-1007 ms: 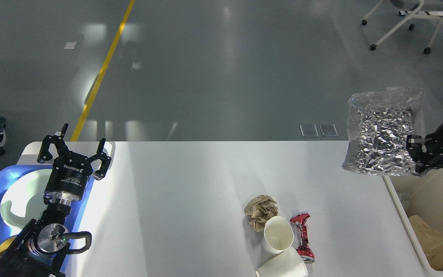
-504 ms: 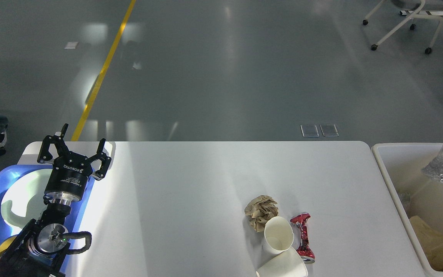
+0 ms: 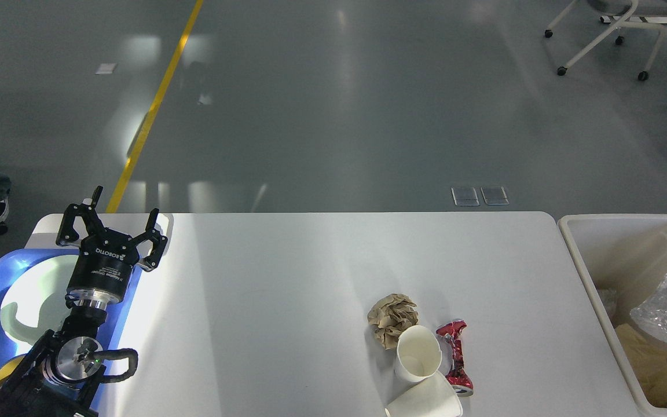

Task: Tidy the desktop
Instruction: 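Lower the clear bag into the bin and release it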

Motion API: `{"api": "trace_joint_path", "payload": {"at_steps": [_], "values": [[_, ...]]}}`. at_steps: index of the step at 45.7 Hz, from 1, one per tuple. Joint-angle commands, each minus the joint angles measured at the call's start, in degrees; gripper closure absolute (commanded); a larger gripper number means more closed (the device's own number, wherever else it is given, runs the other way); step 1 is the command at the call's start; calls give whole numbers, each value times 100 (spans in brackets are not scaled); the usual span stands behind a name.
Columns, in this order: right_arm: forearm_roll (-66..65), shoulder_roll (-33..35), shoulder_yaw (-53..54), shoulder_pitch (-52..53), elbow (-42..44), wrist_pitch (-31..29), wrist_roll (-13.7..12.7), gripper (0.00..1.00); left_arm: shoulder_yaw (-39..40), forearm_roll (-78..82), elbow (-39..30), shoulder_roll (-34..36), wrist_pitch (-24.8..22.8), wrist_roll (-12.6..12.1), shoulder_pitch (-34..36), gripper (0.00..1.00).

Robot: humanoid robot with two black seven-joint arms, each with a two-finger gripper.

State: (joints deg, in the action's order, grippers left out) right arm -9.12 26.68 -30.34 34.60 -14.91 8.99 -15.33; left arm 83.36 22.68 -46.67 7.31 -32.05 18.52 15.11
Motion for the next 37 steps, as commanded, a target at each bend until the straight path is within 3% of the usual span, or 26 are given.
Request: {"api": "trace_joint_path", "payload": {"at_steps": [1,12,13,15,18,21,23,37], "values": [[-2,-400,1,-286,234,243,-5,100,-4,0,0,-1,6,2,0,3],[-2,-585,-16,-331,243,278,-5,100,5,0,0,-1,-3,-6,0,3],[-2,-602,-25,-331,251,278,-5,94,-4,0,0,-1,-3,-6,0,3],[-2,-602,-34,-331,251,296,-5,68,-4,0,0,-1,6,-6,0,3],[-2,-620,-34,-331,251,314,-5,49,-4,0,0,-1,6,-6,1,3],[7,-620,-34,-322,251,322,-5,13,5,0,0,-1,-3,2,0,3],[7,-620,-25,-296,251,349,-5,4,5,0,0,-1,-3,2,0,3],[-28,-532,-43,-129,137,331,-5,0,5,0,0,-1,-3,2,0,3]]}}
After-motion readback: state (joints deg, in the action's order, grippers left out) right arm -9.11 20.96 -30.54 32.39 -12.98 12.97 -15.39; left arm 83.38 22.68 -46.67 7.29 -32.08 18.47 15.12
